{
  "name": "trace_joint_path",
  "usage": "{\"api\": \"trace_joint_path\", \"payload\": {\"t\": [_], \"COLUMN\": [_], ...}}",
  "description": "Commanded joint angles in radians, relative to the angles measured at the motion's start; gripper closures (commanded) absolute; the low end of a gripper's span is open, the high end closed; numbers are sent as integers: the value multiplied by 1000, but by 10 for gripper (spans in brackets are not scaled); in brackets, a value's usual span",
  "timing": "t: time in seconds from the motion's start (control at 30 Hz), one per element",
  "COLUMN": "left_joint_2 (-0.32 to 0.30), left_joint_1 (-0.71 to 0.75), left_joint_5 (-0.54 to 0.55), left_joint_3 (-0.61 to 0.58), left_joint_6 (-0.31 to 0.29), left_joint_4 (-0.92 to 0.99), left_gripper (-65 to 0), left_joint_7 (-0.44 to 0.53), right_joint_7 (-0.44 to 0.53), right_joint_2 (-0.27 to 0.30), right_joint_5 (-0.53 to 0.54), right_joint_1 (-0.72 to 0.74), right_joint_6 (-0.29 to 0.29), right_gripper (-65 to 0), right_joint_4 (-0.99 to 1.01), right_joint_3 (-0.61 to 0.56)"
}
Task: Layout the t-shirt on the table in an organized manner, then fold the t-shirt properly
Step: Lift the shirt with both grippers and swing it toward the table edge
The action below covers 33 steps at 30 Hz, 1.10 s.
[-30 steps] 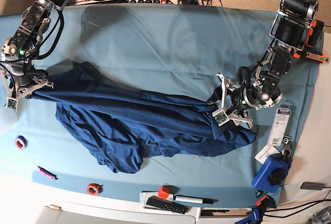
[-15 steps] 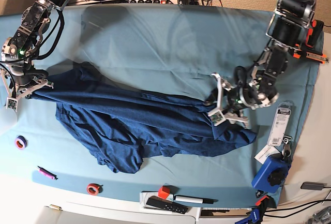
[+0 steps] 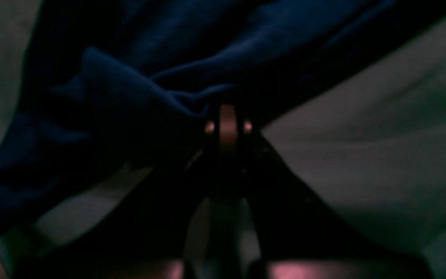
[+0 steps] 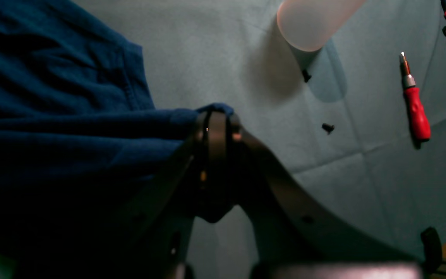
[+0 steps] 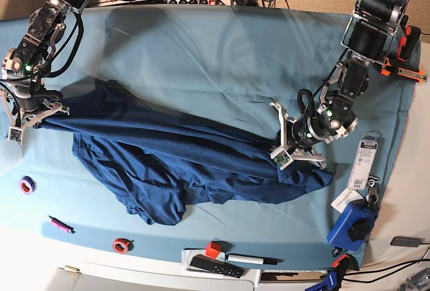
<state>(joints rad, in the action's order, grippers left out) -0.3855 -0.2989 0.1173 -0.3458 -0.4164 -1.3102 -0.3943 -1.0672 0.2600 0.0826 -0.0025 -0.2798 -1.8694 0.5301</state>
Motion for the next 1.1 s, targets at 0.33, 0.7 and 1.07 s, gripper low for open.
{"api": "trace_joint_path", "payload": {"t": [0.33,0.7,1.07], "left_joint_2": [-101,-98,-46], "left_joint_1": [-206,-385,-592], "left_joint_5": [228,201,189], "left_joint_3": [8,8,8], "left_joint_6": [10,70,79], "left_joint_4": [-50,-45,227], "left_gripper": [0,0,0], "left_joint_7": [-70,-52,18], "right_joint_7": [58,100,103], "right_joint_2": [32,31,31], "right_joint_5": [158,183,238], "right_joint_1": [121,323,672], "right_joint_6": [7,8,2], "right_gripper": [0,0,0], "right_joint_4": [-17,175,556], "right_joint_3": [6,6,-89]}}
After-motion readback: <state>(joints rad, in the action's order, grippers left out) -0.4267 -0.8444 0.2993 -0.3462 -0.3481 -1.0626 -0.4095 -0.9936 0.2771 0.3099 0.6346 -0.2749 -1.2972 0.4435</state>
